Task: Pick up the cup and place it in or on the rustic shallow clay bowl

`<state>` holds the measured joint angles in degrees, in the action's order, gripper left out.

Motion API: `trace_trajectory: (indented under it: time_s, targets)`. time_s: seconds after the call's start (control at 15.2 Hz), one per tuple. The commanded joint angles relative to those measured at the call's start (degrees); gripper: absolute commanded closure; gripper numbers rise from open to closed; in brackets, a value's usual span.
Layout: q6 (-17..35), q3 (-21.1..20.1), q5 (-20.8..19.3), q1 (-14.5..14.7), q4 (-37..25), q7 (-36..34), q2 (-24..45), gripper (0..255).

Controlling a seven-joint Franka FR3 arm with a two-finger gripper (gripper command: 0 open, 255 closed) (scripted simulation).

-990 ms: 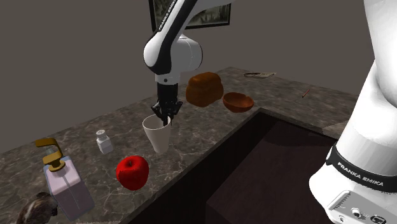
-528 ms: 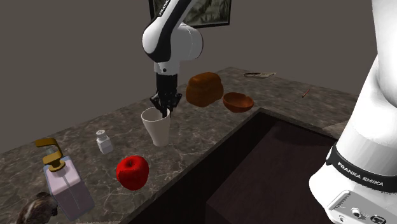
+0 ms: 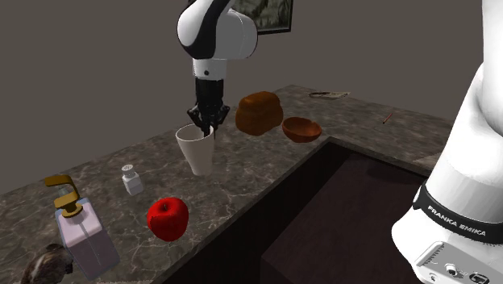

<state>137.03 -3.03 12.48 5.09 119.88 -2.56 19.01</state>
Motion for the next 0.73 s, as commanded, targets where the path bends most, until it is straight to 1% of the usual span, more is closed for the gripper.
trace_trajectory:
  time_s: [0.0, 0.66]
  targets:
    - [-1.3, 0.1, -0.2, -0.1, -0.1, -0.1, -1.2, 255]
    - [-7.9, 0.4, -1.0, -0.1, -1.8, -1.5, -6.2, 255]
